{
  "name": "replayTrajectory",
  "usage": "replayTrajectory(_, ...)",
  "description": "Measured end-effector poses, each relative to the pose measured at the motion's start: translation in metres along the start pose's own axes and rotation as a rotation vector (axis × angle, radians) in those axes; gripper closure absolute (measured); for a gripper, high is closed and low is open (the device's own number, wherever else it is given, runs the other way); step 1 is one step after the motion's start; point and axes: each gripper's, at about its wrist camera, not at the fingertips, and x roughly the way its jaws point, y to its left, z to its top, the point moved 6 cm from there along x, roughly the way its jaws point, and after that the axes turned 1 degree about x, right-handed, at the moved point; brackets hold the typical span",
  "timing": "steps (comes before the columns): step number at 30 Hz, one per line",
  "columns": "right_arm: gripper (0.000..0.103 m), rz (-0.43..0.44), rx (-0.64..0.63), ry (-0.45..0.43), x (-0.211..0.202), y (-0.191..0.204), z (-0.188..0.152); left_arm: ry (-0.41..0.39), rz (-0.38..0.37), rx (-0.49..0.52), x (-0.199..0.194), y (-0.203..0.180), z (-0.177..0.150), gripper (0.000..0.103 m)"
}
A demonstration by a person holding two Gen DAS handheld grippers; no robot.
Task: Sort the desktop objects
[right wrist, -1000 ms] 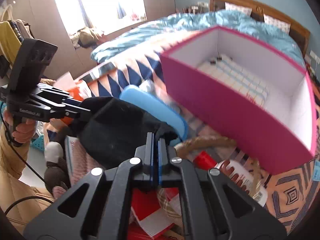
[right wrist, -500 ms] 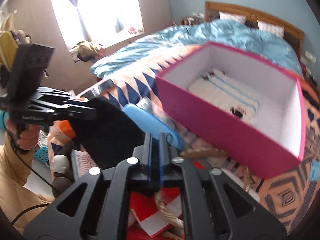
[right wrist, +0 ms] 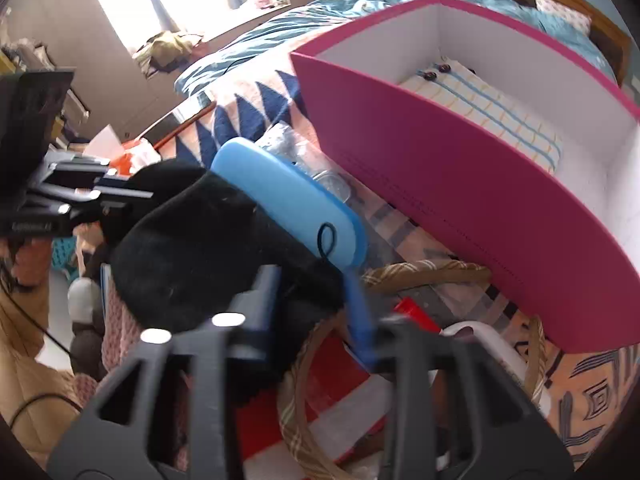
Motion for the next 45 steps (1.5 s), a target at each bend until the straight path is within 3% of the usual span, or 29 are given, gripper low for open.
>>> replayTrajectory(5,0.095,-0.013,-0.047,-0.046,-0.012,0.009,-0.002,-0.017,0.000,0.002,-0.001,-0.001,0.004,0.088)
replayTrajectory(12,0.095,-0.027,-0.065,-0.203,-0.050,0.018,0.012,-0.124,0.015,0.041,-0.028,-0.014,0.017,0.091)
replayTrajectory(20,0.095,-0.052,-0.083,-0.307,-0.081,0.028,0.026,-0.208,0.029,0.074,-0.046,-0.029,0.042,0.091)
replayTrajectory(45,0.095,-0.143,-0.063,-0.422,-0.136,-0.007,0.048,-0.254,0.072,0.175,-0.044,-0.079,0.106,0.091)
